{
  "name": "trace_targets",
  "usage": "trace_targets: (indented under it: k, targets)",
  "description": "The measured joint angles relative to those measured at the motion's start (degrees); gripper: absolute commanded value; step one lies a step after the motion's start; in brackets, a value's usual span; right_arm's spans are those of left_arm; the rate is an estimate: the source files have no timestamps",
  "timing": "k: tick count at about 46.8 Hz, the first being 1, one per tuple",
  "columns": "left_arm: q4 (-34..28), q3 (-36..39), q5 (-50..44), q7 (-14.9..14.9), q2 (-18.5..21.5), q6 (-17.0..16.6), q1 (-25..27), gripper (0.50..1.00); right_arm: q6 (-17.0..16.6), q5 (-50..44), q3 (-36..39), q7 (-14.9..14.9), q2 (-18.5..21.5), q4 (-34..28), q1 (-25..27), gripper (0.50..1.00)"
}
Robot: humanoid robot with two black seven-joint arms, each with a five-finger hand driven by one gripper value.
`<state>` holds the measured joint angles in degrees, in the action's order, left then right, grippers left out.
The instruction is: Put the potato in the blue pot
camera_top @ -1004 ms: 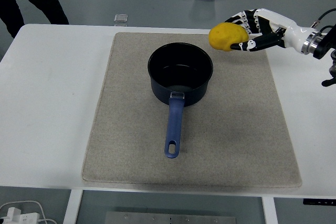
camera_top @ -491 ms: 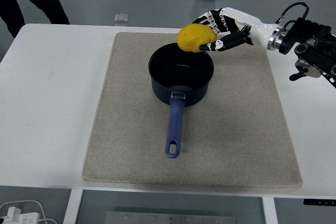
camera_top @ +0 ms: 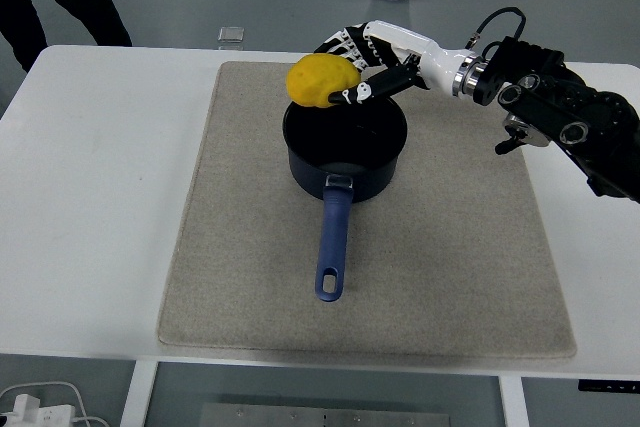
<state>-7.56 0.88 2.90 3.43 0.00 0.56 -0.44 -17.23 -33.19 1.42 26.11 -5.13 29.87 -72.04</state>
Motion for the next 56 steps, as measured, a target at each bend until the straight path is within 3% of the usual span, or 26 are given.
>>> trace_targets:
  k: [16,22,23,24,26,27,56]
  targets:
    - [0.11,0.00,-0.01,0.00,0.00,0.02,0.01,0.996,-0.16,-0.03,0.08,0.00,0.83,-0.46,0.41,0.568]
    - [0.05,0.00,-0.01,0.00,0.00,0.02,0.00,0.996,0.06,-0.03,0.09,0.00,0.98,-0.56,0.60,0.602]
    - [0.05,0.00,-0.01,0.00,0.00,0.02,0.00,0.996,0.10,-0.03,0.10,0.00,1.04,-0.59,0.75,0.627]
    - [0.08,0.00,-0.01,0.00,0.00,0.02,0.00,0.996,0.14,-0.03,0.13,0.00,1.11,-0.60,0.89,0.702]
    - [0.15,0.00,-0.01,0.00,0.00,0.02,0.00,0.996,0.14,0.00,0.14,0.00,1.17,-0.69,1.13,0.930]
    - [0.16,0.00,-0.01,0.00,0.00,0.02,-0.01,0.996,0.19,0.02,0.15,0.00,1.17,-0.79,1.27,0.954]
    - [0.12,0.00,-0.03,0.00,0.00,-0.03,-0.03,0.996,0.35,0.15,0.58,-1.41,1.08,-0.92,1.64,0.952]
